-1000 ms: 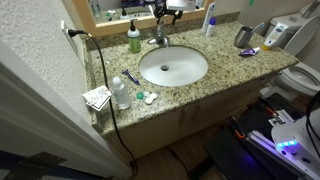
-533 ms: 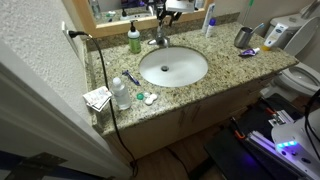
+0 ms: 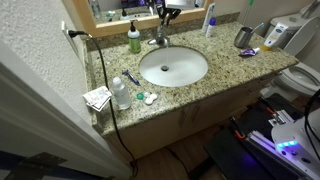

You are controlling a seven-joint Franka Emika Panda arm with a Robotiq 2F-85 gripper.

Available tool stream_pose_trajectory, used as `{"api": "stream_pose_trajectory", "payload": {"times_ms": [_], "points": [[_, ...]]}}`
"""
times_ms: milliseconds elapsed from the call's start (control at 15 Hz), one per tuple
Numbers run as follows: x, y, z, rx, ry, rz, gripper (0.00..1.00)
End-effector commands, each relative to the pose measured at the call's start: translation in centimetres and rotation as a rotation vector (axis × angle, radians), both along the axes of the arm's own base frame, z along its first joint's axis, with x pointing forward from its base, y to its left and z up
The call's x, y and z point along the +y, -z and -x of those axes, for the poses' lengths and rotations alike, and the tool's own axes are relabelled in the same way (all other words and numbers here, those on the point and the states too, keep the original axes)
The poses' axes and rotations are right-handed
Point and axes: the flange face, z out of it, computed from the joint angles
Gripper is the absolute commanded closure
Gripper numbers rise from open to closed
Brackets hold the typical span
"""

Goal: Close the tap

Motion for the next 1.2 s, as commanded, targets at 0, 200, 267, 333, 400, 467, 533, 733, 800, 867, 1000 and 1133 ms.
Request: {"api": "stream_pose_trajectory", "payload": {"times_ms": [0, 200, 267, 333, 400, 467, 533, 733, 800, 867, 1000, 1133], "points": [[-0.5, 0.5, 1.1, 0.146, -0.009, -0.002, 0.93], [0.0, 2.4, 1.5, 0.245, -0.022, -0.012, 0.93], [0.1, 3.3, 1.6, 0.275, -0.019, -0.008, 0.93], [0.3, 3.9, 1.7, 0.300, -0.022, -0.013, 0.93], [0.4, 4.5, 1.6, 0.315, -0.018, -0.012, 0.93], [0.5, 5.0, 1.6, 0.326, -0.012, -0.007, 0.93], [0.5, 5.9, 1.6, 0.334, -0.005, -0.007, 0.93], [0.6, 6.7, 1.9, 0.347, 0.011, -0.017, 0.46], [0.6, 6.1, 2.1, 0.351, 0.003, -0.032, 0.45], [0.5, 5.4, 3.0, 0.402, 0.001, -0.044, 0.39], [0.2, 4.2, 4.3, 0.435, 0.000, -0.039, 0.25], [0.1, 2.2, 5.5, 0.430, -0.004, -0.031, 0.11]]}}
